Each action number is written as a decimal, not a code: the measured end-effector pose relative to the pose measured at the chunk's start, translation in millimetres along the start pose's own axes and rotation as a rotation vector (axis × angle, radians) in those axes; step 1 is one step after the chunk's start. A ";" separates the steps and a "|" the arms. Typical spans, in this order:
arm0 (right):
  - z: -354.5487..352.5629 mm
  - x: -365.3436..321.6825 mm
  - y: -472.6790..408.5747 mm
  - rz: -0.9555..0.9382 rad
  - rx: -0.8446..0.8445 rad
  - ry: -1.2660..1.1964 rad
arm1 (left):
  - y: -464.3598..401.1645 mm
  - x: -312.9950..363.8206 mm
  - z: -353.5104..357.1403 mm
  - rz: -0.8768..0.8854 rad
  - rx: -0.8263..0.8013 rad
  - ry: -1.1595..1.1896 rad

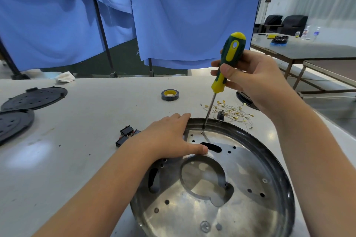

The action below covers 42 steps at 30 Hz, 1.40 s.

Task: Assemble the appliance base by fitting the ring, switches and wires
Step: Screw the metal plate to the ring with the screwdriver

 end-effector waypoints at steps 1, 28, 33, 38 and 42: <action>0.6 0.6 0.2 0.003 -0.004 -0.006 | 0.1 -0.1 0.1 0.000 -0.001 0.000; 7.0 -10.5 2.6 -0.155 0.144 0.531 | -0.3 7.9 -12.4 0.092 0.150 0.030; 3.7 -3.0 2.6 -0.098 0.240 0.630 | 6.5 25.0 -30.1 0.227 0.309 0.460; 23.4 3.3 2.0 -0.078 0.138 0.612 | 2.9 17.0 -34.7 0.204 0.332 0.645; 39.3 5.6 4.8 -0.060 0.008 0.542 | 2.6 12.1 -41.1 0.177 0.408 0.663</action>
Point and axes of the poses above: each hand's wrist, its own y-axis away from the middle knuckle, its own z-axis out of the palm, x = y × z, the point moved 9 cm from there along -y, towards the middle knuckle
